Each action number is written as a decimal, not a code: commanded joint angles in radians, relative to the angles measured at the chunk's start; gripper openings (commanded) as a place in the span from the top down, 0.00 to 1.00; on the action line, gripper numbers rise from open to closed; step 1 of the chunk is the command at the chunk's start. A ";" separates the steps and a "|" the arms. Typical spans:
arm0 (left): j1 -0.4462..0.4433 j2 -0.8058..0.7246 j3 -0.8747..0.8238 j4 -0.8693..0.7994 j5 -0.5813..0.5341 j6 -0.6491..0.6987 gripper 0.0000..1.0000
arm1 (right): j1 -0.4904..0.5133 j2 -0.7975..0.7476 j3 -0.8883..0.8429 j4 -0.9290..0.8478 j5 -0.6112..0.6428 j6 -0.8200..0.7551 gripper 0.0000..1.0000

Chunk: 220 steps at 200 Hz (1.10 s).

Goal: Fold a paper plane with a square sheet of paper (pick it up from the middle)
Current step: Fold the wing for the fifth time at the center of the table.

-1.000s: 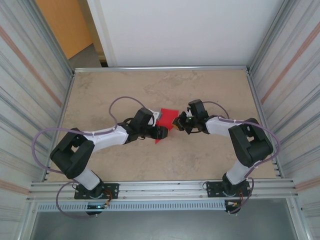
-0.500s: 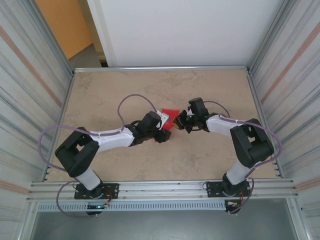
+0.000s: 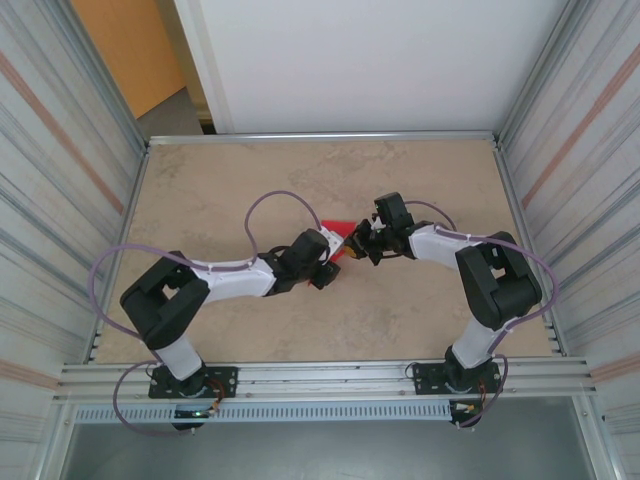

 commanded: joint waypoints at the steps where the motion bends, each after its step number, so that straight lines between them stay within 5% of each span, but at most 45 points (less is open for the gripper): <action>1: -0.026 0.025 0.021 0.005 -0.074 0.062 0.57 | 0.002 0.018 0.038 -0.034 -0.023 0.002 1.00; 105: -0.035 0.029 -0.005 0.036 -0.084 0.073 0.76 | -0.003 0.033 0.051 -0.064 -0.033 -0.010 0.93; 164: -0.035 0.056 -0.017 0.069 -0.048 0.070 0.83 | -0.033 0.002 0.061 -0.139 0.011 -0.042 0.50; 220: -0.034 0.106 -0.026 0.126 0.018 0.003 0.87 | -0.109 -0.050 0.037 -0.174 0.061 -0.120 0.43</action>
